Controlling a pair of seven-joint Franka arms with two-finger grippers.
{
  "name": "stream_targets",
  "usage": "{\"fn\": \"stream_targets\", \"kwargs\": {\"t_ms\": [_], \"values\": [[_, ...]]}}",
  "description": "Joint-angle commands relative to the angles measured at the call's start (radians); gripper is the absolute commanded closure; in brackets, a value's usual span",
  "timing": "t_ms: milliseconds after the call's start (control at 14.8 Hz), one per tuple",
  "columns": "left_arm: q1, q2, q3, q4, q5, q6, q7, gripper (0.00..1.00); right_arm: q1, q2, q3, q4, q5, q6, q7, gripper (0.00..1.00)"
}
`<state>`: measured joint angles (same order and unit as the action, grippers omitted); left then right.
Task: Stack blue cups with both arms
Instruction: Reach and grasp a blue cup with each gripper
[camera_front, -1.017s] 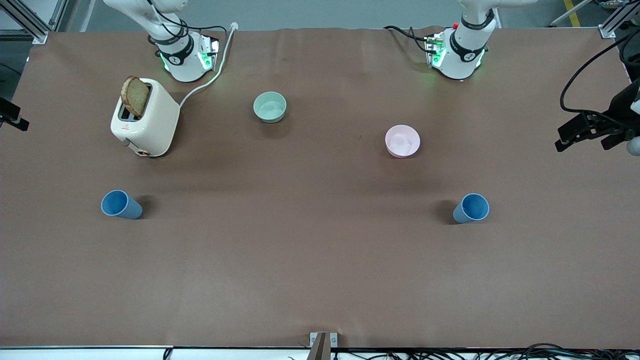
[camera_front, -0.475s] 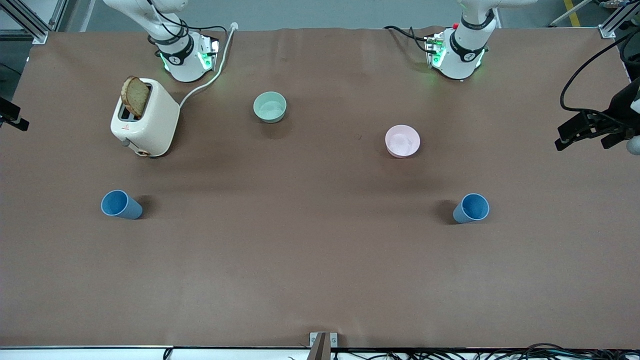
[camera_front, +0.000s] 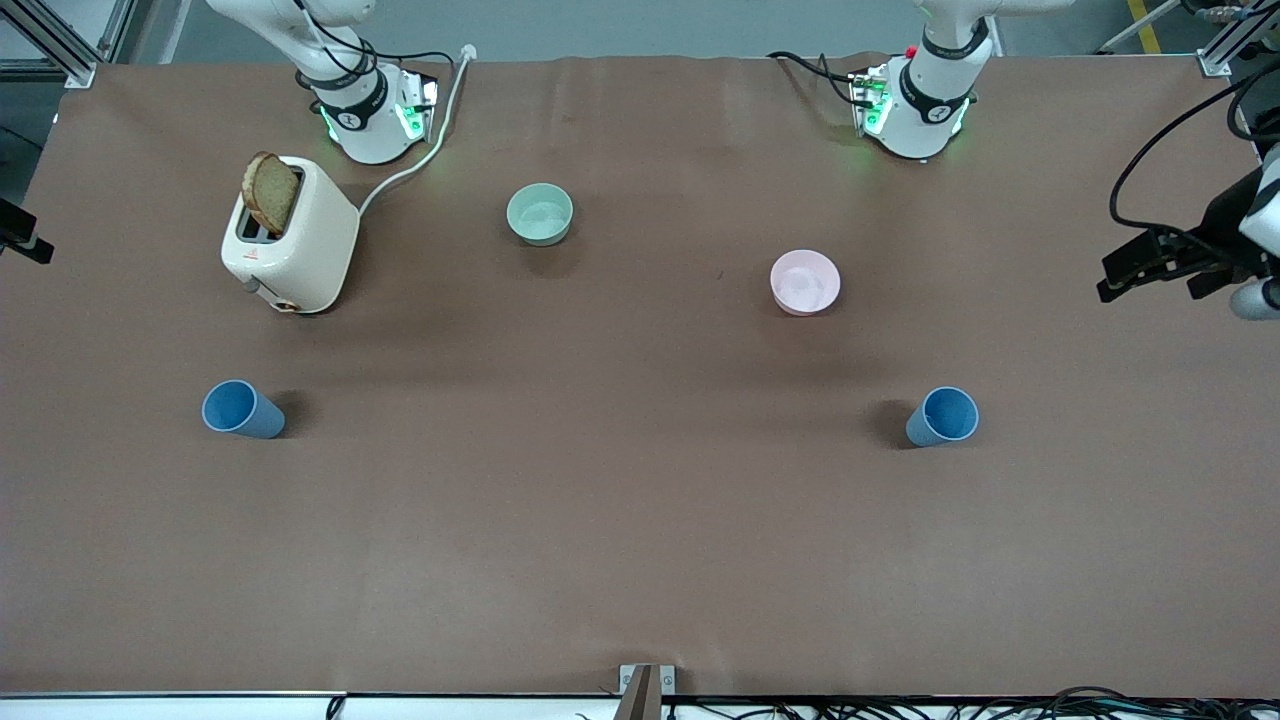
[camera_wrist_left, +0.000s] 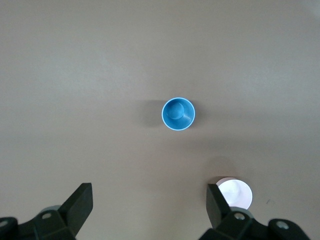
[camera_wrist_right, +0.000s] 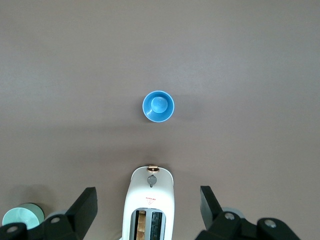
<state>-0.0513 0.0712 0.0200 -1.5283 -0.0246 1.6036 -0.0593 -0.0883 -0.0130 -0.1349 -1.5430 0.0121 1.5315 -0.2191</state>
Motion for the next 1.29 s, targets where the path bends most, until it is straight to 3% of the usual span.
{"fn": "stream_targets", "kwargs": {"t_ms": [0,271,475,746,949,1220], "values": [[0.013,0.09,0.005,0.054,-0.021,-0.001,0.023,0.0,-0.008,0.005,0.005,-0.006,-0.023,0.024,0.017,0.09],[0.018,0.176,0.006,0.054,-0.014,0.022,0.023,0.0,-0.018,0.047,0.003,-0.023,-0.021,0.08,0.015,0.09],[0.025,0.241,0.005,0.031,-0.015,0.088,0.023,0.0,-0.043,0.094,0.003,-0.107,-0.02,0.235,0.009,0.09],[0.008,0.282,0.0,-0.126,-0.014,0.281,0.023,0.0,-0.057,0.192,0.005,-0.202,-0.011,0.468,0.001,0.09],[0.005,0.341,-0.014,-0.174,-0.012,0.366,0.024,0.0,-0.057,0.257,0.005,-0.293,-0.008,0.625,-0.002,0.09],[0.011,0.413,-0.017,-0.225,-0.014,0.467,0.042,0.0,-0.053,0.359,0.006,-0.309,0.012,0.668,-0.002,0.11]]}}
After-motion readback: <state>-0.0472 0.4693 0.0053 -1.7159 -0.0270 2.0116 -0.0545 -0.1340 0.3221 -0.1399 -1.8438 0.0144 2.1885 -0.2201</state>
